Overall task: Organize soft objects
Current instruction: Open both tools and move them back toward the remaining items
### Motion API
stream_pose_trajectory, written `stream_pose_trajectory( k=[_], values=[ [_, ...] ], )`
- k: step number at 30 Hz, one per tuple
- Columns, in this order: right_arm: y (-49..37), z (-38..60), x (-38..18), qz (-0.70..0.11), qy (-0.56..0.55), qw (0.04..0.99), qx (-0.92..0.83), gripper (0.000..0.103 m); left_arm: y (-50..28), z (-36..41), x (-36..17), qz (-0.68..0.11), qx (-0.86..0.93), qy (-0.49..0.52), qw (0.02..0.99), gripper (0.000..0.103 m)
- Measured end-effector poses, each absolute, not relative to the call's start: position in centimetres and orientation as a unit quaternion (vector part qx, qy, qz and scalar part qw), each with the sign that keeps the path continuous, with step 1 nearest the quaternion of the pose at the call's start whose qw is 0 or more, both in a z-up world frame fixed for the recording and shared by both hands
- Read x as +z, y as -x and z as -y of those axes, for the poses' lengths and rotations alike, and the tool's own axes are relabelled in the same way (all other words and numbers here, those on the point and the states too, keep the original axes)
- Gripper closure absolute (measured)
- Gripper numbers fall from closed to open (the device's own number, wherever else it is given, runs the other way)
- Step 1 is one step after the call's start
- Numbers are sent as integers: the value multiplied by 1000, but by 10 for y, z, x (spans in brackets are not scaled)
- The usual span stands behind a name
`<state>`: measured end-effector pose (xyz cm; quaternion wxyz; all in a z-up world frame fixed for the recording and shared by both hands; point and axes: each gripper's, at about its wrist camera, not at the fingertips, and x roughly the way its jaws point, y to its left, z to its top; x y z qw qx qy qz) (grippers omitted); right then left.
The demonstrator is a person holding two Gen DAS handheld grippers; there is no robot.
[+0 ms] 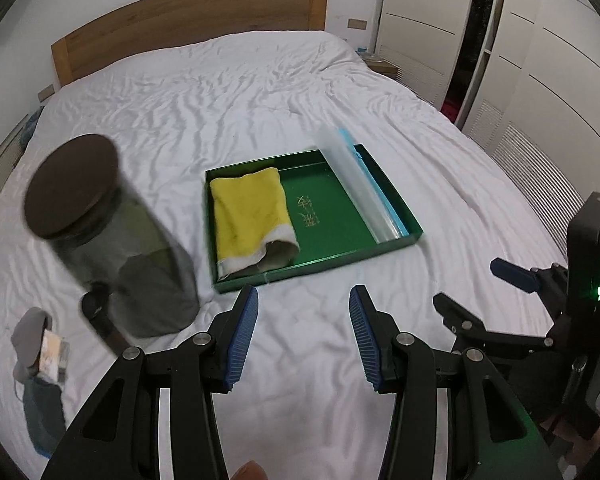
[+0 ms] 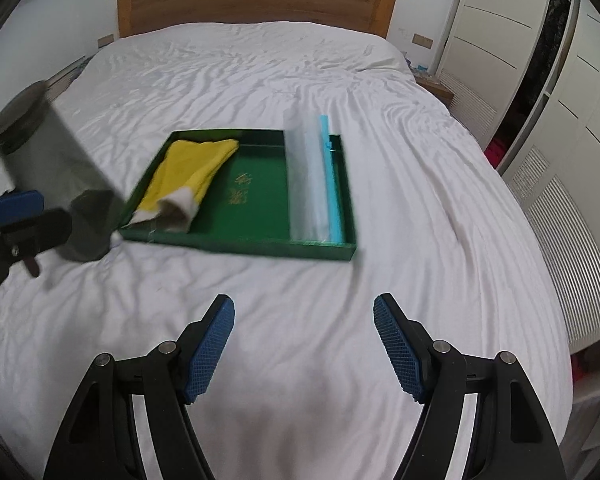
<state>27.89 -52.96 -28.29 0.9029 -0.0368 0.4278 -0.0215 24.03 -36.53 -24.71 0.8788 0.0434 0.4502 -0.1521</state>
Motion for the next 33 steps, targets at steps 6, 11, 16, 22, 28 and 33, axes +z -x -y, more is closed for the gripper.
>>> stream_pose_trajectory(
  k=[6,11,16,22,28,33],
  values=[
    [-235,486,-263,-431,36,901,4,30,-221,325,-232,-449,-152,-41,880,61],
    [-207,442,-250,-437,39,898,32,30,-210,287,-223,-445,-144,-46,883,61],
    [-187,403,-239,-441,38,895,56,31,-199,245,-216,-443,-136,-45,885,61],
    [-175,356,-228,-443,38,892,79,31,-192,195,-213,-444,-120,-47,887,61],
    [-178,307,-224,-444,45,889,104,31,-187,148,-218,-450,-102,-45,886,61],
    [-181,269,-224,-444,46,886,125,31,-186,109,-224,-457,-83,-41,885,61]
  ],
)
